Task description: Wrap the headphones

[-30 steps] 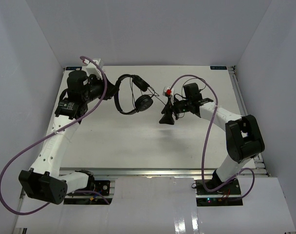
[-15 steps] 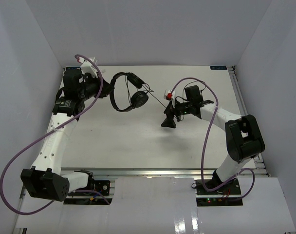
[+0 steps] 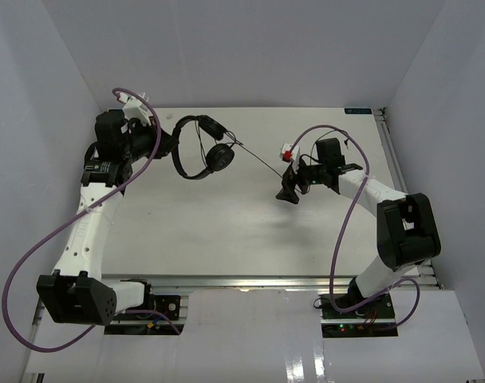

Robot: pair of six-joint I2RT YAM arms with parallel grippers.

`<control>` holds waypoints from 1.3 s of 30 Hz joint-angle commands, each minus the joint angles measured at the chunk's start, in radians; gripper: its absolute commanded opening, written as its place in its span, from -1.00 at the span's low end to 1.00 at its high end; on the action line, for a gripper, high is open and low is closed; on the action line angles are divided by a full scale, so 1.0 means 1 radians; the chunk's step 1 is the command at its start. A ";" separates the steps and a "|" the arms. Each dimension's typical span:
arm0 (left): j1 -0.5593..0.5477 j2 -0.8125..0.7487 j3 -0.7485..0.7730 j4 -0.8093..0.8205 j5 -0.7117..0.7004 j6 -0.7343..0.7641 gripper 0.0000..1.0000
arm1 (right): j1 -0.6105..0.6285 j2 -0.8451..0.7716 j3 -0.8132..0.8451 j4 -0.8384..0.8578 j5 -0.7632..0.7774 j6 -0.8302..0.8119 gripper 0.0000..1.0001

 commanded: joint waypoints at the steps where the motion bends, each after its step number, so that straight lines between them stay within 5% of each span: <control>1: 0.033 -0.024 0.002 0.053 0.026 -0.016 -1.00 | -0.004 -0.059 0.013 -0.068 -0.165 -0.075 0.80; 12: 0.117 -0.049 -0.080 0.111 0.035 -0.036 -1.00 | -0.042 -0.041 0.024 -0.096 -0.243 0.002 0.80; 26: 0.170 -0.056 -0.194 0.182 0.033 -0.052 -1.00 | -0.045 0.011 0.128 0.051 -0.457 0.484 0.80; 39: 0.190 -0.104 -0.226 0.170 -0.010 -0.030 -1.00 | -0.150 -0.023 0.231 0.176 -0.386 0.669 0.80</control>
